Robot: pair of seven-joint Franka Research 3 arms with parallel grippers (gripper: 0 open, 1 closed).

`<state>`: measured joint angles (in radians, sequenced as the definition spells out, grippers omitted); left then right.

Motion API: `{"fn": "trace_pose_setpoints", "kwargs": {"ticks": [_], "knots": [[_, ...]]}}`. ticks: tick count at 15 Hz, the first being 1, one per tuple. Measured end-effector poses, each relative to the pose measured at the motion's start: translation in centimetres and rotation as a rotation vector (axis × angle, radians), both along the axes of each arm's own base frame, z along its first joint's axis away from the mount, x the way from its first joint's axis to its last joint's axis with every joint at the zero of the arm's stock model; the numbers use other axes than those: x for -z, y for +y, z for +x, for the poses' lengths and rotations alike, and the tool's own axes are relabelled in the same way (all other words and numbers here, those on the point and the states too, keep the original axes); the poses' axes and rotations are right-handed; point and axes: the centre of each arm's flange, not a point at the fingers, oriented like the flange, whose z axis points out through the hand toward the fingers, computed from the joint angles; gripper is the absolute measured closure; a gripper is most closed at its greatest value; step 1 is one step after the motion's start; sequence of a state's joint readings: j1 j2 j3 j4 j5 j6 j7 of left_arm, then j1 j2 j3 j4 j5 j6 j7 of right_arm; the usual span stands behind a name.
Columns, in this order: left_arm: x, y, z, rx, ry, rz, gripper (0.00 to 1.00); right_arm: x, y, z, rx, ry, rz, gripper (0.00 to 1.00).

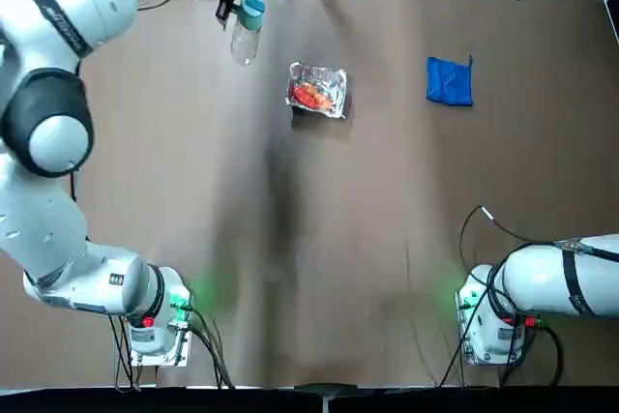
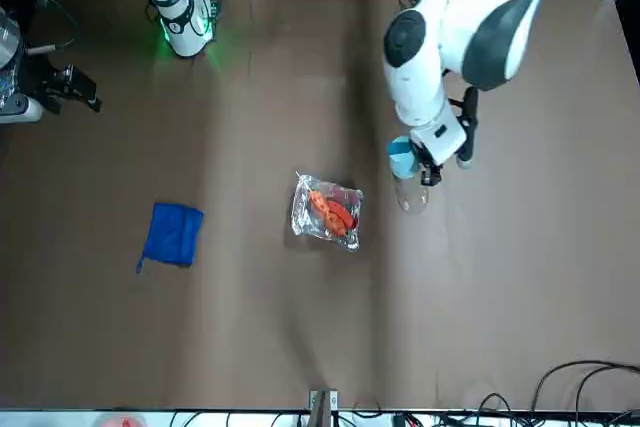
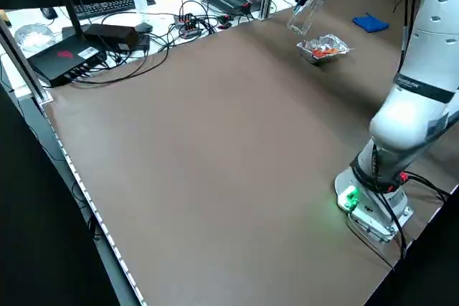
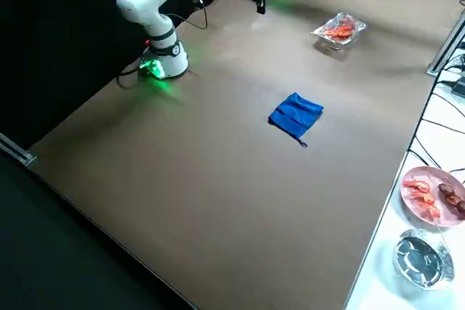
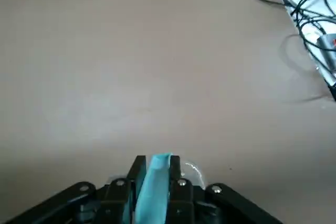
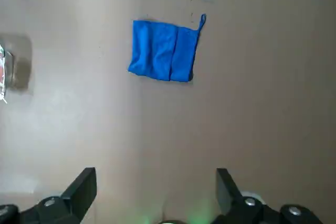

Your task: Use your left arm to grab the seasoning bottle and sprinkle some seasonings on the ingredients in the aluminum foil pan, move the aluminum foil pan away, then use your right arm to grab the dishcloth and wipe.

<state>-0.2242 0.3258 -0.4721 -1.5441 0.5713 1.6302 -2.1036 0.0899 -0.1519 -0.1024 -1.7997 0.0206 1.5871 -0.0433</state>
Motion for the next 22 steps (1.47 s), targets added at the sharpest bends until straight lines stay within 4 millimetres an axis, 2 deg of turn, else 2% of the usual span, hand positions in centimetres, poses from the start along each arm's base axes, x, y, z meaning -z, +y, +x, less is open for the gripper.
{"fn": "trace_pose_setpoints", "kwargs": {"ticks": [2,6,9,17,22], "knots": [[0.4,-2.2,0.0,-0.037,-0.034,0.055,0.77,0.0,0.0,0.0,0.000,0.002,0.000,0.00],[3.7,-7.1,-1.6,-0.041,-0.101,0.186,0.77,0.1,0.0,0.0,-0.001,0.006,0.000,0.00],[6.2,-9.9,-2.9,-0.009,-0.102,0.226,0.77,0.2,0.2,-0.1,-0.003,0.011,0.000,0.00],[12.0,-12.2,-1.0,-0.010,-0.160,0.345,0.77,0.2,0.4,-0.1,-0.008,0.012,0.000,0.00],[13.5,-13.1,-1.3,0.003,-0.215,0.419,0.77,0.2,0.4,-0.1,-0.009,0.012,0.000,0.00]]}}
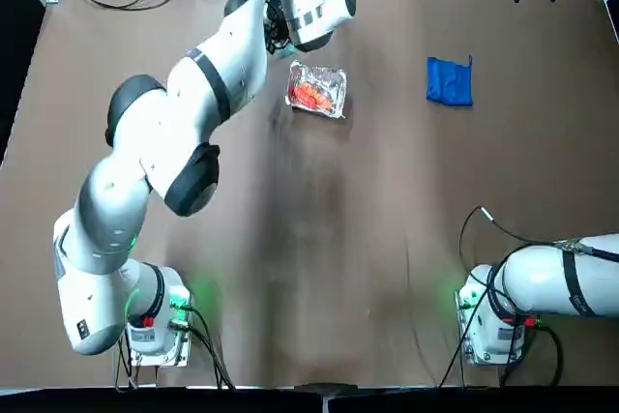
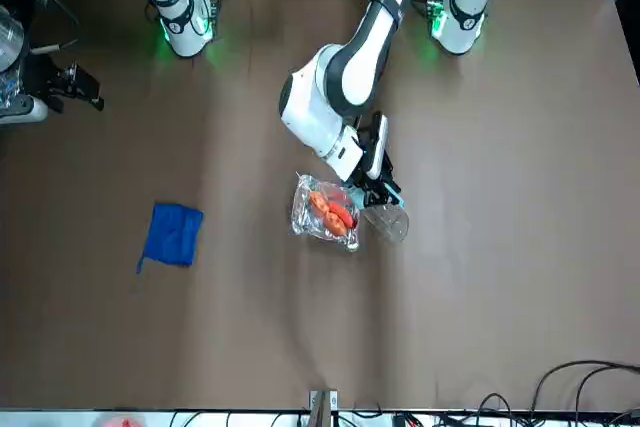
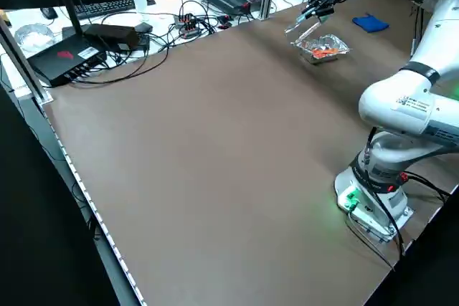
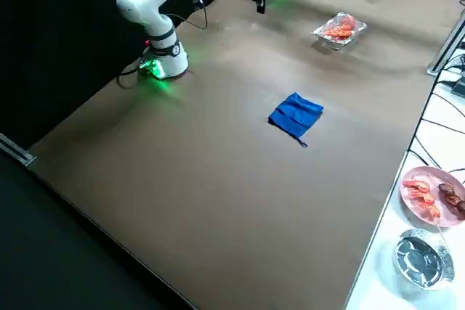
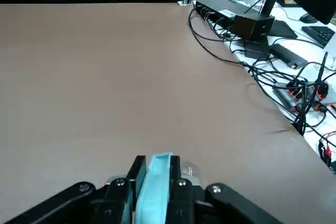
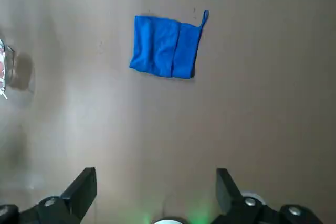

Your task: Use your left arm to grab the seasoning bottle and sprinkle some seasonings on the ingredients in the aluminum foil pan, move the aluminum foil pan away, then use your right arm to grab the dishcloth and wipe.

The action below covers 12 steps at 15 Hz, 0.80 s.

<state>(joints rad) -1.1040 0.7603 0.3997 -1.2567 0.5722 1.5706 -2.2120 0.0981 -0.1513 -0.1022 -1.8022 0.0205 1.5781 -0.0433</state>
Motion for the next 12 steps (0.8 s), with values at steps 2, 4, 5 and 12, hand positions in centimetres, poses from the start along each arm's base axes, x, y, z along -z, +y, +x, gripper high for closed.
{"fn": "trace_pose_setpoints", "kwargs": {"ticks": [2,4,5,12], "knots": [[0.7,-0.1,0.2,0.003,-0.031,0.022,0.77,0.0,0.0,0.0,0.000,0.000,0.000,0.00],[0.9,0.0,0.4,0.012,-0.048,0.045,0.77,0.0,0.0,0.0,0.000,0.000,0.000,0.00],[0.9,-0.1,0.4,0.021,-0.058,0.061,0.77,0.0,0.0,0.0,0.000,0.000,0.000,0.00],[3.4,-1.7,-1.0,0.078,-0.081,0.170,0.77,0.0,0.0,0.0,0.000,0.000,0.000,0.00]]}}
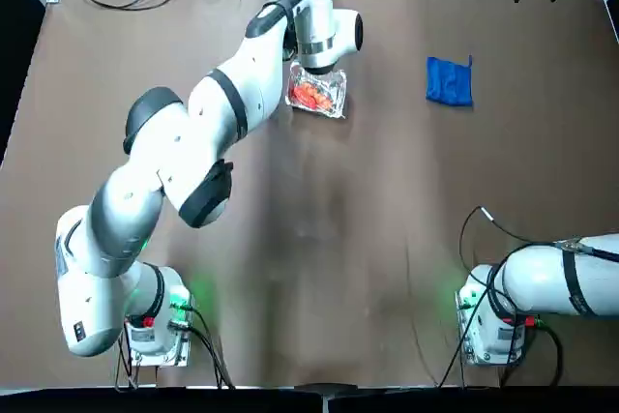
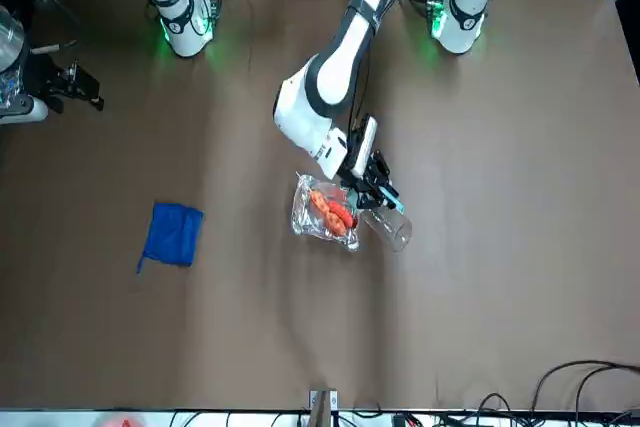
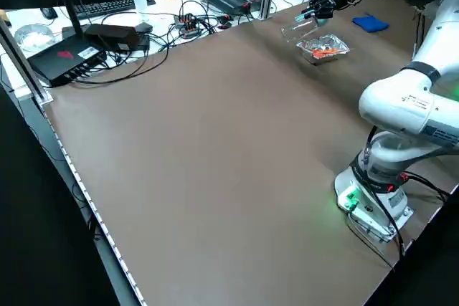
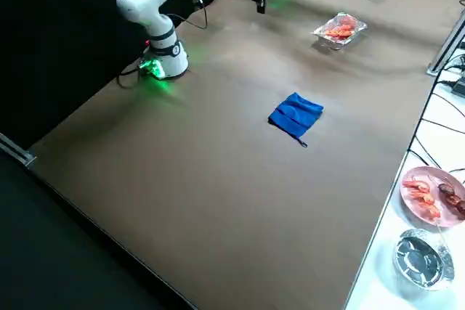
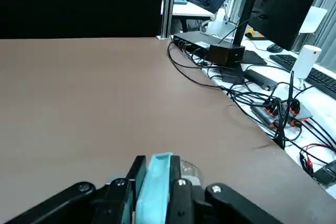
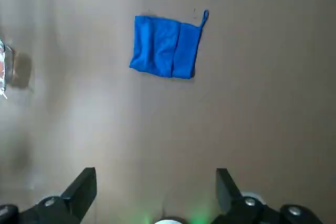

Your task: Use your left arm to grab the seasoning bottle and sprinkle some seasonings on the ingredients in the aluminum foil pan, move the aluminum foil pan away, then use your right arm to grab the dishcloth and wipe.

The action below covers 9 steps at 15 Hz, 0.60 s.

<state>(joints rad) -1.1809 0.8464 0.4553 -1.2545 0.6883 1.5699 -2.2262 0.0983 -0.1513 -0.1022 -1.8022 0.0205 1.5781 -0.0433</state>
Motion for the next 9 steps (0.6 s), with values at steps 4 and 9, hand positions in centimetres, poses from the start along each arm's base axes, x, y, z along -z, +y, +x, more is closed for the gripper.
{"fn": "trace_pose_setpoints", "kwargs": {"ticks": [4,9], "knots": [[0.0,0.0,-0.1,-0.004,-0.002,0.007,0.77,0.0,0.0,0.0,0.000,0.000,0.000,0.00],[-1.7,-0.8,-1.1,-0.024,0.057,-0.041,0.77,0.0,0.0,0.0,0.000,0.000,0.000,0.00]]}}
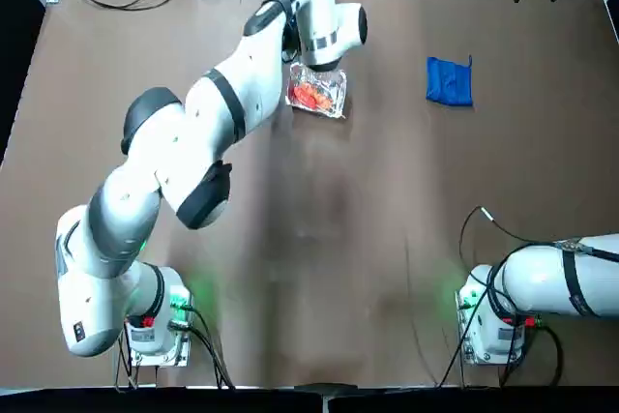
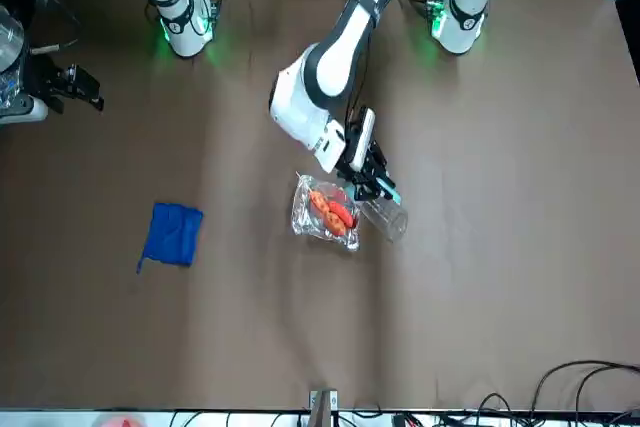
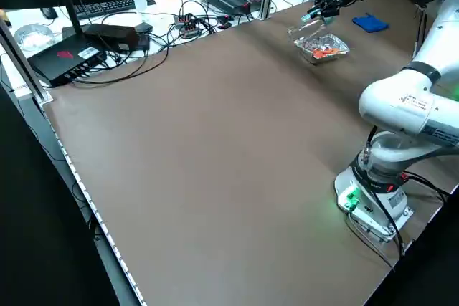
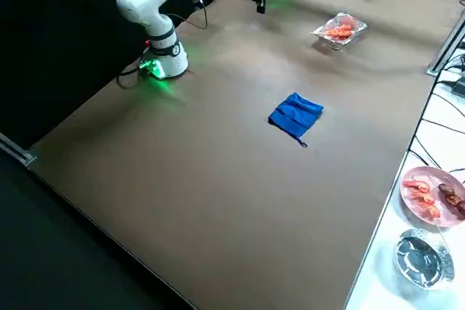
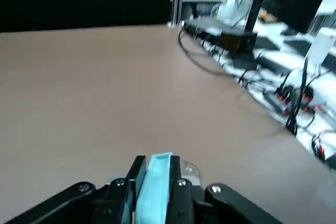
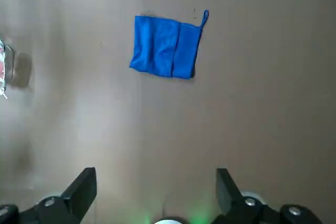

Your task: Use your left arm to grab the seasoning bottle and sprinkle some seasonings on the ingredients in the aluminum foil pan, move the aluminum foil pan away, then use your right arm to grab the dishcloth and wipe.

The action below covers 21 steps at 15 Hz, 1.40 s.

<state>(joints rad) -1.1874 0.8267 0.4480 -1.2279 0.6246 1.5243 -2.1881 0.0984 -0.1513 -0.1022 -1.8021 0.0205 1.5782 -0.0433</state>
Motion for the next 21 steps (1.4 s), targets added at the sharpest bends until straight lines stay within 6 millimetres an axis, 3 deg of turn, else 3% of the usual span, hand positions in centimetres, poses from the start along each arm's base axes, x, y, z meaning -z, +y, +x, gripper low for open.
{"fn": "trace_pose_setpoints", "kwargs": {"ticks": [4,5,7,11,13,16,21], "knots": [[-5.3,0.2,-0.6,0.001,0.157,-0.158,0.77,0.0,0.0,0.0,0.000,0.000,0.000,0.00],[-9.0,1.4,-0.1,0.014,0.253,-0.263,0.77,0.0,0.0,0.0,0.000,-0.001,0.000,0.00],[-13.2,3.4,0.7,0.042,0.342,-0.375,0.77,0.2,0.6,0.1,-0.011,0.004,0.000,0.00],[-21.1,10.6,3.7,0.107,0.468,-0.595,0.77,2.7,3.3,1.5,-0.056,0.042,-0.008,0.00],[-23.5,14.9,5.2,0.125,0.521,-0.689,0.77,4.3,3.7,2.5,-0.057,0.054,-0.011,0.00],[-23.7,20.9,7.3,0.120,0.609,-0.780,0.77,6.4,3.3,4.1,-0.041,0.054,-0.016,0.00],[-19.2,29.1,10.9,0.083,0.643,-0.857,0.77,11.0,3.2,6.6,-0.033,0.071,-0.026,0.00]]}}
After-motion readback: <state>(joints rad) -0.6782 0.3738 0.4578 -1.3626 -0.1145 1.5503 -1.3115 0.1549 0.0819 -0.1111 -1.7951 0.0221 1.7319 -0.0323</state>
